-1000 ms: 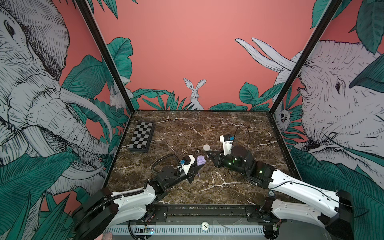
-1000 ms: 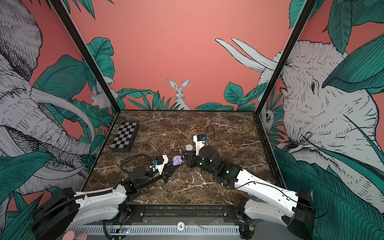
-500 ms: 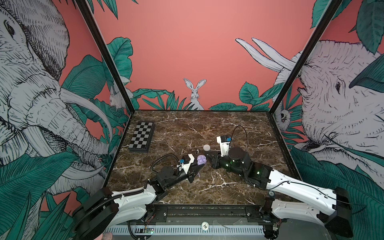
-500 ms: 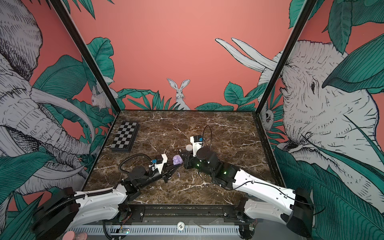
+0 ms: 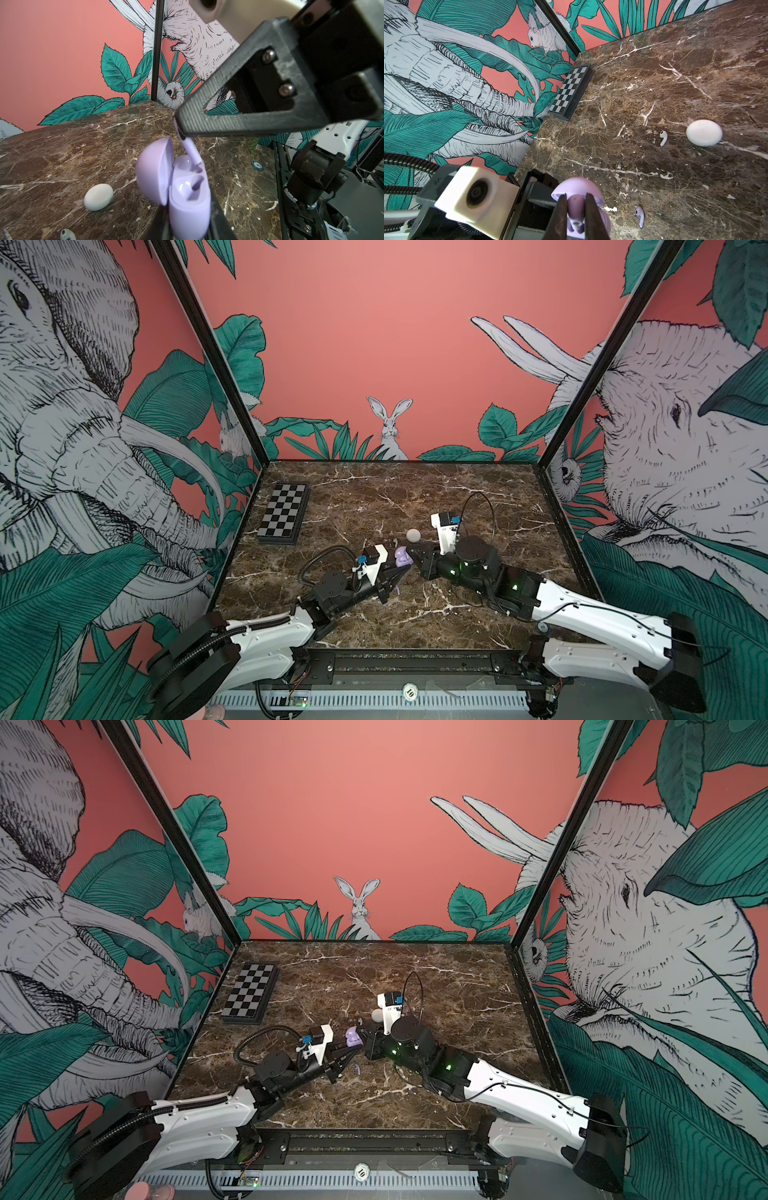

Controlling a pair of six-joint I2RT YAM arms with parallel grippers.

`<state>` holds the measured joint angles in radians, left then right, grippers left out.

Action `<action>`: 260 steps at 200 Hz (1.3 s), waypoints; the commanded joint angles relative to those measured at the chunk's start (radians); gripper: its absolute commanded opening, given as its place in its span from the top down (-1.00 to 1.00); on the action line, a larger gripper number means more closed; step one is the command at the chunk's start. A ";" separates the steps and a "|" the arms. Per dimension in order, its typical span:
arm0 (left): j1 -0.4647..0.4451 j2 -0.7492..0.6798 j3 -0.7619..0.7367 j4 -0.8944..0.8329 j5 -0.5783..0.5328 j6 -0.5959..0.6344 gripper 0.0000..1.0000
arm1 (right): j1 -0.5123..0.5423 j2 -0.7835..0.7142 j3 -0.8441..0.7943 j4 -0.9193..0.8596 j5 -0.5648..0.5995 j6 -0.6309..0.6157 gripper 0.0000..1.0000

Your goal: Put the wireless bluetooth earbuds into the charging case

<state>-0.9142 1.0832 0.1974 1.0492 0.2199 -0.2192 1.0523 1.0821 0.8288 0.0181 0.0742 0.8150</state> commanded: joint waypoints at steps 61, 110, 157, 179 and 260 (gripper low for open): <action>-0.005 -0.020 0.027 0.070 0.003 -0.046 1.00 | 0.016 -0.019 -0.029 0.046 0.024 -0.010 0.75; -0.005 -0.020 0.028 0.081 -0.007 -0.056 1.00 | 0.022 -0.024 -0.039 0.056 0.017 -0.011 0.75; -0.005 -0.025 0.029 0.097 -0.019 -0.072 1.00 | 0.034 -0.034 -0.051 0.060 0.018 -0.013 0.75; -0.005 -0.025 0.033 0.102 -0.016 -0.074 1.00 | 0.036 -0.036 -0.054 0.062 0.016 -0.014 0.76; -0.005 -0.028 0.039 0.104 -0.024 -0.073 1.00 | 0.046 -0.041 -0.060 0.069 0.015 -0.022 0.76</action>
<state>-0.9161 1.0786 0.1974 1.0882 0.2127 -0.2806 1.0840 1.0523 0.7860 0.0654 0.0990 0.8070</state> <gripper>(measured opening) 0.225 0.118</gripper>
